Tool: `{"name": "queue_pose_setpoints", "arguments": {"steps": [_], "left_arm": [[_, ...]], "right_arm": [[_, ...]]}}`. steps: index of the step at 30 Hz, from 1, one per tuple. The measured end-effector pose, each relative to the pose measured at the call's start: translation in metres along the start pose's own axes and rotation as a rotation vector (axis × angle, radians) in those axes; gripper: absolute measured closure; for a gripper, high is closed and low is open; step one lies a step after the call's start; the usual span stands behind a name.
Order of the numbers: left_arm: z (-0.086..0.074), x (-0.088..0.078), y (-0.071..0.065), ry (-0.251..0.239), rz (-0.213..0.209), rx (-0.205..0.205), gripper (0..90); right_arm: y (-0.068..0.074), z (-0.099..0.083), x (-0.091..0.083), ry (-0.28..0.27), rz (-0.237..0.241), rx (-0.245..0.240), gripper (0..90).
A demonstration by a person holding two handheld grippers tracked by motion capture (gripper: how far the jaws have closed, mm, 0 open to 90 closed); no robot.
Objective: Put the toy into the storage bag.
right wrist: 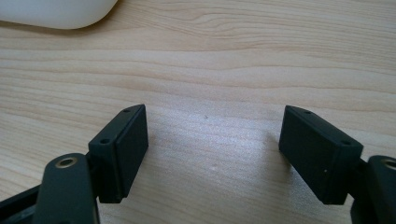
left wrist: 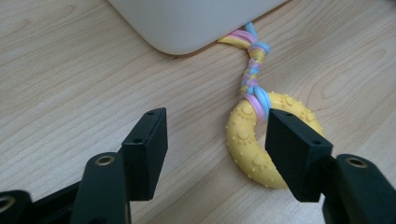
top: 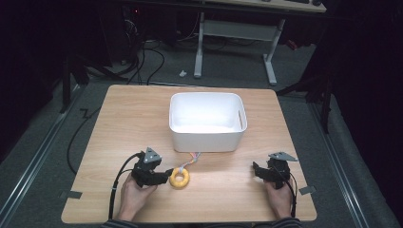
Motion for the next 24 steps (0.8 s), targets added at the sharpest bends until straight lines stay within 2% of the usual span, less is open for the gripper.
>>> {"name": "queue_pose_setpoints", "arguments": {"steps": [1, 6, 14, 24], "left_arm": [[0.002, 0.004, -0.005, 0.019, 0.023, 0.019, 41.2], [0.004, 0.014, -0.011, 0.048, 0.006, 0.035, 42.2], [0.003, 0.021, -0.013, 0.064, -0.015, 0.027, 46.1], [0.003, 0.032, -0.017, 0.123, -0.026, 0.034, 52.4]], "right_arm": [[0.0, 0.0, 0.0, -0.001, 0.001, -0.002, 24.0], [0.0, 0.0, 0.0, -0.001, 0.001, -0.001, 24.0], [0.0, 0.0, 0.0, -0.001, 0.001, -0.002, 24.0], [0.0, 0.0, 0.0, -0.001, 0.002, -0.002, 24.0]]}}
Point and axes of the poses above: each handheld gripper's, and its own axes: x roughly forward along the jaws, z roughly out of its top, y roughly to its left, the point moved 1 cm from there along x, roughly forward along the jaws, and after that the axes turned 6 degrees about x, right-handed, at the moved point
